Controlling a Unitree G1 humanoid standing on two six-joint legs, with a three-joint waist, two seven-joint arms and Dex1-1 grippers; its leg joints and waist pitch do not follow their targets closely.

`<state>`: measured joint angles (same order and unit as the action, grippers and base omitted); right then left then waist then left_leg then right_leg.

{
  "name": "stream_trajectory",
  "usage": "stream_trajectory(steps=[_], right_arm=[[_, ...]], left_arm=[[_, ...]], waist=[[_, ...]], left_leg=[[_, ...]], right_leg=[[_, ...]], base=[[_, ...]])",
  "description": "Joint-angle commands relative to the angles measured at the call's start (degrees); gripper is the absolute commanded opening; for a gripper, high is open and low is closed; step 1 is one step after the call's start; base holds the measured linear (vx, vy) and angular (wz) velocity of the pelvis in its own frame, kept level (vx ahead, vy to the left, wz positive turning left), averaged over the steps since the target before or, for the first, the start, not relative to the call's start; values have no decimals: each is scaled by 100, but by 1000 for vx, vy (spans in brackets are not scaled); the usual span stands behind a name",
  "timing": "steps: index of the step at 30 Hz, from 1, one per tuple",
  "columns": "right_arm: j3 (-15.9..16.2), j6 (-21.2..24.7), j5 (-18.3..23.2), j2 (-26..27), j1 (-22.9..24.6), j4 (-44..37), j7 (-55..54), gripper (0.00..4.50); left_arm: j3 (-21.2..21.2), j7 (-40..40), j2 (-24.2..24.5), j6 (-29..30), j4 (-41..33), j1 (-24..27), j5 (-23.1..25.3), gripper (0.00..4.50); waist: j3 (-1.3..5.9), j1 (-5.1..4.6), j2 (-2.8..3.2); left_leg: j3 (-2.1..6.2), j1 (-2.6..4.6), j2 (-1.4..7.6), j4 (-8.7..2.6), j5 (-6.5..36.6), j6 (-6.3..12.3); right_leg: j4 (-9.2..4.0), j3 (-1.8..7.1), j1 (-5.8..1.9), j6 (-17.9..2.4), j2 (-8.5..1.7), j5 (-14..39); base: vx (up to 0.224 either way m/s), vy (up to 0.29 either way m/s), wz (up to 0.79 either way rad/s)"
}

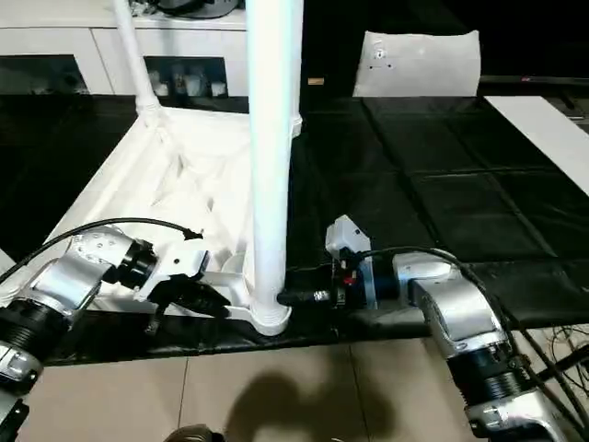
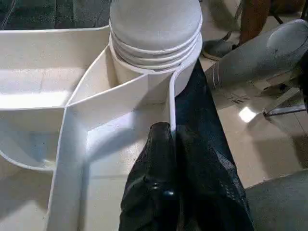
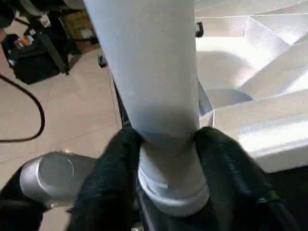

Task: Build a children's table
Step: Rotate leg to tighten

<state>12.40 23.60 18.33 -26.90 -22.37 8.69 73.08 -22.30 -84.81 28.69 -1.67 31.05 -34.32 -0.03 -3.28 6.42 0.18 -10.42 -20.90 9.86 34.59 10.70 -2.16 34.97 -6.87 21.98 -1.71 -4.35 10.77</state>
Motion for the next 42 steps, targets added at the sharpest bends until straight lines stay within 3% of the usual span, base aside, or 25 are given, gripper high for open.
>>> stream_trajectory(steps=[1,6,12,13,16,23,24,29,32,34,35,36,38,39,41,42], right_arm=[[101,13,81,52,-7,-220,10,230],[157,-205,-103,110,3,-148,-136,240],[188,-65,-63,106,-15,-140,-83,240],[206,25,-12,109,-18,-145,-31,214],[217,137,62,121,-20,-161,8,204],[288,263,145,134,36,-214,84,193],[291,301,167,125,89,-270,81,193],[131,442,330,225,443,-609,-215,193],[-1,369,243,451,625,-729,-745,193],[-157,251,-90,917,707,-672,-1770,193],[-190,277,-146,1015,696,-645,-1968,193],[-256,330,-254,1209,675,-594,-2355,192],[-501,499,-406,1748,539,-376,-3320,191],[-585,547,-437,1931,474,-293,-3625,190],[-756,636,-466,2304,319,-111,-4255,190],[-820,678,-475,2444,268,-52,-4502,190]], left_arm=[[-227,-160,-106,-120,-1,-69,115,0],[-224,-144,-110,-137,26,-84,126,0],[-225,-151,-107,-146,56,-108,139,0],[-221,-157,-104,-147,75,-124,142,0],[-212,-162,-100,-165,108,-148,159,0],[-180,-145,-126,-86,101,-161,127,0],[-164,-124,-129,-35,87,-152,116,0],[-30,302,-243,470,33,-130,115,0],[135,694,-428,900,-68,-136,36,0],[397,1387,-771,1502,-223,-179,-69,0],[446,1538,-844,1585,-238,-200,-73,0],[542,1842,-987,1745,-267,-240,-74,0],[675,2399,-1290,2145,-358,-318,-38,0],[712,2615,-1395,2245,-349,-362,2,0],[747,2955,-1564,2376,-289,-453,93,0],[763,3087,-1624,2451,-288,-478,125,0]], waist=[[379,-16,-3],[378,-6,-7],[379,-2,-4],[379,1,-22],[379,5,1],[381,14,-14],[380,18,13],[383,52,0],[363,95,20],[311,52,30],[311,52,30],[289,-28,16],[281,-141,17],[283,-243,17],[296,-323,56],[329,-432,91]], left_leg=[[177,95,452,-445,1261,69],[168,102,443,-439,1248,59],[168,89,444,-445,1244,66],[165,89,443,-443,1242,72],[172,95,450,-447,1235,66],[168,90,446,-442,1222,55],[174,89,448,-445,1227,49],[166,109,466,-448,1210,41],[179,126,455,-462,1381,-15],[206,154,433,-479,1761,-167],[206,154,433,-479,1761,-167],[243,181,382,-471,2052,-257],[274,177,376,-471,2162,-293],[312,148,367,-474,2315,-321],[353,112,373,-493,2410,-322],[390,60,401,-533,2393,-288]], right_leg=[[-504,440,-236,-911,-585,1859],[-505,442,-230,-959,-599,1820],[-483,446,-242,-988,-593,1663],[-490,446,-246,-977,-601,1712],[-493,440,-238,-957,-591,1765],[-494,444,-244,-948,-604,1765],[-490,443,-243,-945,-603,1767],[-489,459,-232,-952,-605,1645],[-539,448,-222,-901,-620,1956],[-609,419,-193,-753,-636,2631],[-609,419,-193,-753,-636,2631],[-719,343,-188,-472,-635,3344],[-766,310,-181,-319,-631,3599],[-787,251,-202,-257,-625,3648],[-790,211,-257,-199,-625,3566],[-763,228,-303,-270,-620,3052]], base=[[0,0,0],[0,0,0],[0,0,0],[0,0,0],[0,0,0],[0,0,0],[0,0,0],[0,0,0],[0,0,0],[0,0,0],[0,0,0],[0,0,0],[0,0,0],[0,0,0],[-8,19,-10],[-15,38,-19]])
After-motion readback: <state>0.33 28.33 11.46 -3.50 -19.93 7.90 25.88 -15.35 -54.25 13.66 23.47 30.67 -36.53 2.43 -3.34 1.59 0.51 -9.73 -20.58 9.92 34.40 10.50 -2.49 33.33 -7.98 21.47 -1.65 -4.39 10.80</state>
